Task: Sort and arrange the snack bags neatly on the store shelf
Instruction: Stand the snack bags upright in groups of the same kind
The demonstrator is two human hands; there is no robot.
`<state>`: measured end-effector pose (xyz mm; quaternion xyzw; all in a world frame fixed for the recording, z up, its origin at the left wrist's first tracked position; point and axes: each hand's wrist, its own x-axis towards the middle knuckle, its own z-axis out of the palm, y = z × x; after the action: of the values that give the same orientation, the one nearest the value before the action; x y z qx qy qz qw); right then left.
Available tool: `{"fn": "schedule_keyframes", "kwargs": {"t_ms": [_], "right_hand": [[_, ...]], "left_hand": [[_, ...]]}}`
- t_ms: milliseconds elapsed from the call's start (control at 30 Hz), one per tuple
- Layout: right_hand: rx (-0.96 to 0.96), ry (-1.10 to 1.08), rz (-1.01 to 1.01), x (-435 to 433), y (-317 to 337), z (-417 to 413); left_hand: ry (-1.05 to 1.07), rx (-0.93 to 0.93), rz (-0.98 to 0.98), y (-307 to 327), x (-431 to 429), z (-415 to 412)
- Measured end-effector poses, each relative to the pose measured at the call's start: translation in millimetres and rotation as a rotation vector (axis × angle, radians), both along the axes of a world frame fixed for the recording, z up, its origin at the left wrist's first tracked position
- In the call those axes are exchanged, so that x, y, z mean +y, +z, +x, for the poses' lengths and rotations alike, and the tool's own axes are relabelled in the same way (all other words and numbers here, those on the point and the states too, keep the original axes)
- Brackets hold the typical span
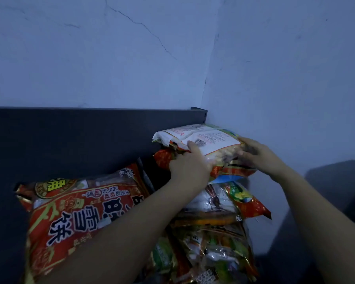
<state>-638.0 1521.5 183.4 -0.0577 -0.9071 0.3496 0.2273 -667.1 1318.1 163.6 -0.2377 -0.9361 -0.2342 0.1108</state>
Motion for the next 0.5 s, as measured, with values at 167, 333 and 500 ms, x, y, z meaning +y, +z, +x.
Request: {"fn": "schedule_keyframes", "kwargs": {"t_ms": [167,333,500], "right_hand": [[-0.014,-0.045,0.086,-1.8,0.2,-1.1],[0.071,-0.093,0.237,-41.7,22.0,-15.1],[0.25,0.104,0.279,-120.8,47.5,-3.3]], "left_hand": [[-0.046,0.038,0.041,-5.6,-4.4,-3.1],[-0.154,-0.076,0.006,4.8,-33.4,6.2],[-0.157,-0.063,0.006,9.2,-85.2,20.9]]}}
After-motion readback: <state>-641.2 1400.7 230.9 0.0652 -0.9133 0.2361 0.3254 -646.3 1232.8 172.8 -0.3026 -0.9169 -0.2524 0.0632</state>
